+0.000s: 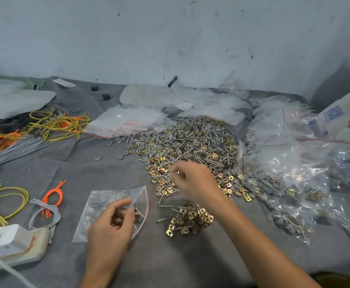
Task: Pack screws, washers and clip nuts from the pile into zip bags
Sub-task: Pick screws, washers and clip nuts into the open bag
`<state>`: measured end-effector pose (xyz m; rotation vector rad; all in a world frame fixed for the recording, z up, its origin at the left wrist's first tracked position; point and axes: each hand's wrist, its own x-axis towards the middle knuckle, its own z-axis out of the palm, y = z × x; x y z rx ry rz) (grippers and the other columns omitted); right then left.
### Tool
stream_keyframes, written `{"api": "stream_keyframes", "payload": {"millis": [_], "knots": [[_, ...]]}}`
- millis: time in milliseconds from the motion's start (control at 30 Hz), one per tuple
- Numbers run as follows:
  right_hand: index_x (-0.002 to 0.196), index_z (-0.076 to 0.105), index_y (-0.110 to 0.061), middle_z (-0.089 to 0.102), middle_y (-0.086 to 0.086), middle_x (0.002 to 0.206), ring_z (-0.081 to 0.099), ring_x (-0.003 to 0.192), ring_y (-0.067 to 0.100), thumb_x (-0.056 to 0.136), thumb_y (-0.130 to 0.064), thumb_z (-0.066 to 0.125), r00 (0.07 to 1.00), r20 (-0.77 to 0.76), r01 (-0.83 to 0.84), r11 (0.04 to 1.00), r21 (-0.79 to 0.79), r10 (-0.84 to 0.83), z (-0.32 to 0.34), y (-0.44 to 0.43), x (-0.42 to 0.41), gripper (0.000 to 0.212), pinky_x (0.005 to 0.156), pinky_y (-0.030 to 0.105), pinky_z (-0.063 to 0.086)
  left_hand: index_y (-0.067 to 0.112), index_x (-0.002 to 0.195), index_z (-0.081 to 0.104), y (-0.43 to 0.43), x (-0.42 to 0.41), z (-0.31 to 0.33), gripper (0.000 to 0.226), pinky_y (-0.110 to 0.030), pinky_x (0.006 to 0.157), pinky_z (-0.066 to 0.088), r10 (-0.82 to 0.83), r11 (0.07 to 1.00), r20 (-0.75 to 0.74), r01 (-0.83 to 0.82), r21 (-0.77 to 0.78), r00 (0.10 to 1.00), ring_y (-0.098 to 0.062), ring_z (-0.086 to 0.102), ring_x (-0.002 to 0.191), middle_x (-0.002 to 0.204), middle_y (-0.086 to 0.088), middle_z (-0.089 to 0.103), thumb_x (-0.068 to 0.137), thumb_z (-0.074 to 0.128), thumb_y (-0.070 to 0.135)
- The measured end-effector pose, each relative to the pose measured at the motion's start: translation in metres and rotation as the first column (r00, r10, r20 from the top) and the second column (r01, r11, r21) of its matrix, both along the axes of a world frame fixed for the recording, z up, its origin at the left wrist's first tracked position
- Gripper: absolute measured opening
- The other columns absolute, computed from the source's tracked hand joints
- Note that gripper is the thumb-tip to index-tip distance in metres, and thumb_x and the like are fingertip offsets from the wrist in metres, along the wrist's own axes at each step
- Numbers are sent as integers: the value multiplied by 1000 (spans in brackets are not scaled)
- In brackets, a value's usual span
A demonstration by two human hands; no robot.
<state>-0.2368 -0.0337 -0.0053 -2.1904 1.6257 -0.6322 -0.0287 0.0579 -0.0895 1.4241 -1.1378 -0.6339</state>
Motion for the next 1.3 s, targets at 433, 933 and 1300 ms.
{"api": "stream_keyframes", "payload": {"millis": [433,933,1300], "knots": [[81,61,-22,65,-3,80,63,73,15,92,-11,52,822,-536,283,955,90,-193,23,-104,-124,18,73,39,60,33,93,73,-2,-4,4,30,-13,57,47,27,1000,-16,-27,14,999,-6,52,55,70,6,65,83,77,5],[68,47,-14,55,4,72,60,67,22,92,2,49,714,-695,227,967,113,-87,19,-97,-135,29,74,38,61,40,93,73,-2,-1,1,31,-19,55,49,15,1000,-38,-14,27,999,-6,53,55,70,5,65,85,76,11],[90,65,-33,70,-15,81,66,73,-3,93,-29,66,998,-55,-20,988,156,29,42,-22,-75,5,64,18,57,36,95,72,-2,-2,2,28,-19,53,50,16,1000,-22,-16,21,1000,-5,58,55,72,10,67,87,74,9]]}}
